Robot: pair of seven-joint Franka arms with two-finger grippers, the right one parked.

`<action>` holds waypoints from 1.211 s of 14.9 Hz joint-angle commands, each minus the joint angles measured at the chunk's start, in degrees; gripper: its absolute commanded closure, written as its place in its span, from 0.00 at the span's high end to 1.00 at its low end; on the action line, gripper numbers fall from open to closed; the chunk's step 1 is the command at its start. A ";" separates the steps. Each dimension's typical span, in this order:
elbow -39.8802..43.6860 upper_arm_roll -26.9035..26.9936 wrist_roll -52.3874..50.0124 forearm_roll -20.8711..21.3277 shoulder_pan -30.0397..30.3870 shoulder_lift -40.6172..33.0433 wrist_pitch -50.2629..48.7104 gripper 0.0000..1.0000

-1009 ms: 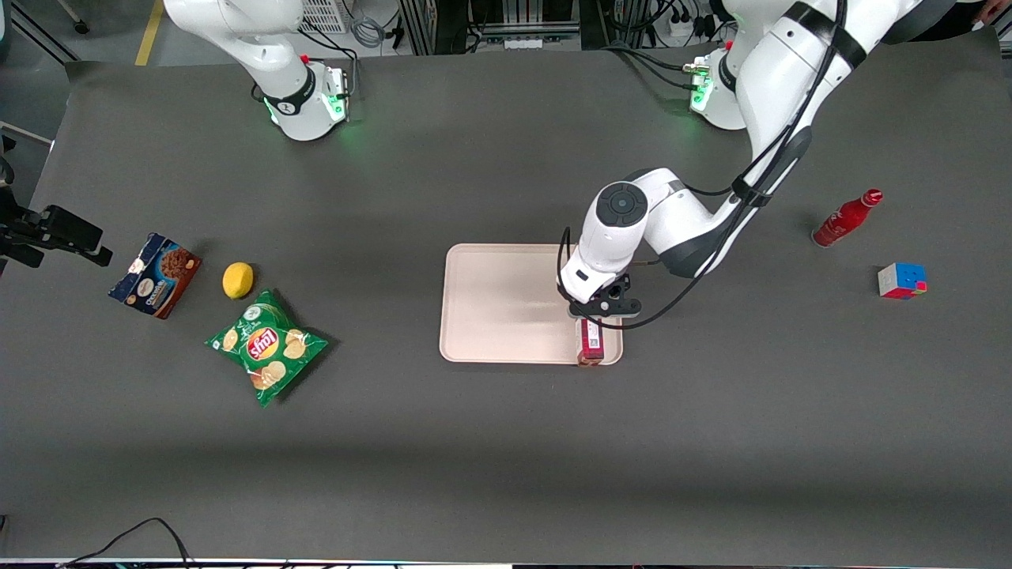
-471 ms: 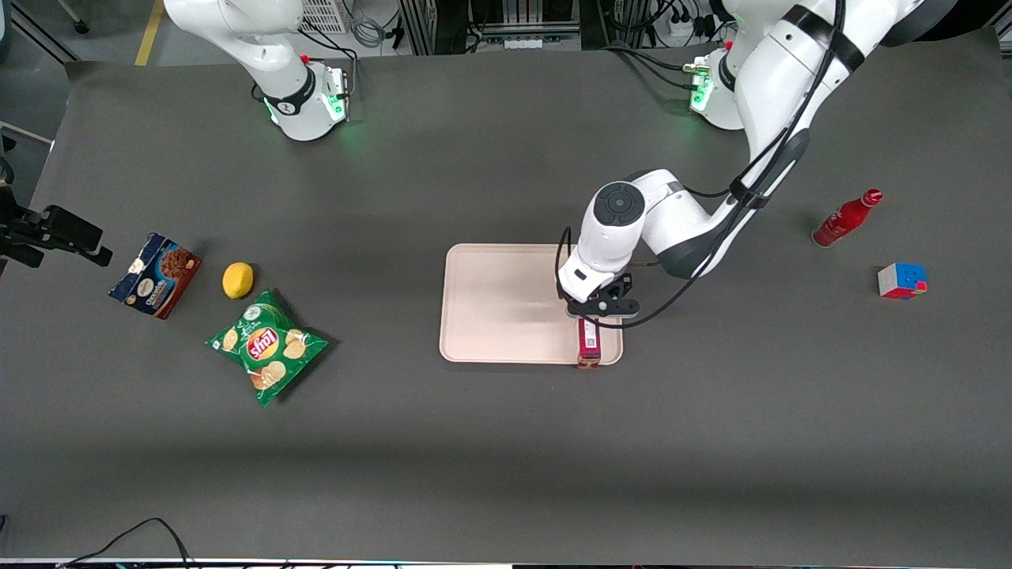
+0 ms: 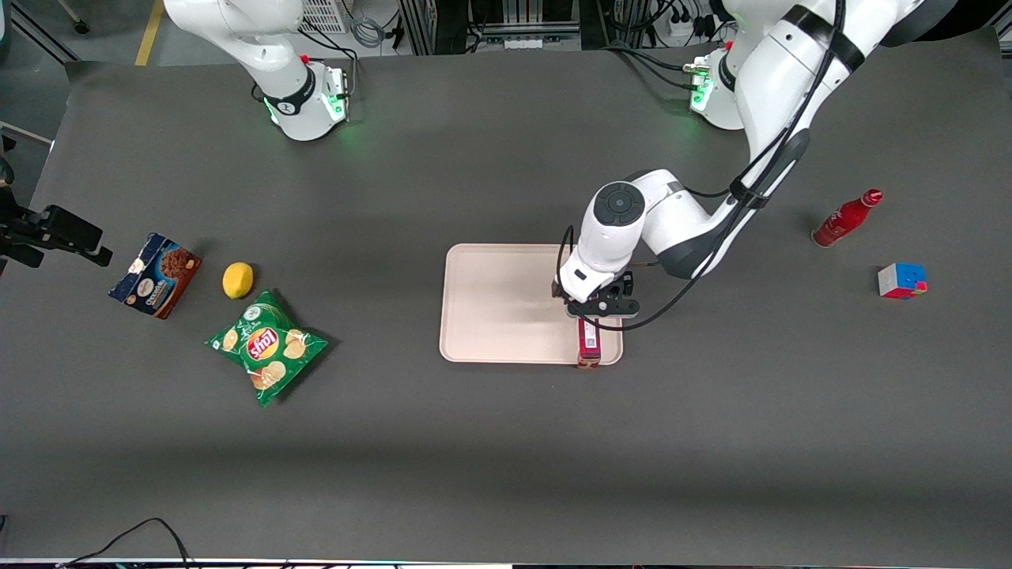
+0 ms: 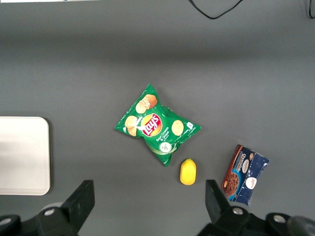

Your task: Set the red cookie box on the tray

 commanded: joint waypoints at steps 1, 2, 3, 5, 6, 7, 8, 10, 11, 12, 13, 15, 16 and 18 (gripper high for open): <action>1.42 -0.07 -1.00 1.40 -0.26 0.07 -0.84 1.00; 2.12 -0.16 -0.91 1.40 0.00 -0.28 -1.10 1.00; 2.56 -0.16 -0.39 1.31 0.18 -1.33 -1.98 1.00; 3.35 -0.59 3.20 0.53 0.36 -3.96 -5.74 1.00; 4.05 -0.94 5.83 -0.35 0.62 -5.46 -8.90 1.00; 5.02 -1.56 8.56 -2.45 0.80 -7.38 -12.58 1.00; 6.25 -1.91 12.50 -6.12 1.15 -9.67 -16.01 1.00; 8.79 -1.22 24.86 -17.53 1.59 -15.81 -22.87 1.00; 10.46 0.01 30.76 -22.28 1.76 -18.63 -27.17 1.00; 12.74 2.11 35.00 -25.46 1.68 -21.35 -31.99 1.00; 15.37 3.52 38.08 -27.32 1.68 -23.47 -37.09 1.00; 20.12 6.16 42.14 -27.87 1.68 -26.37 -46.41 1.00; 21.36 8.09 43.38 -28.22 1.68 -28.22 -49.33 1.00; 20.94 14.31 49.85 -31.28 1.59 -33.65 -51.98 1.00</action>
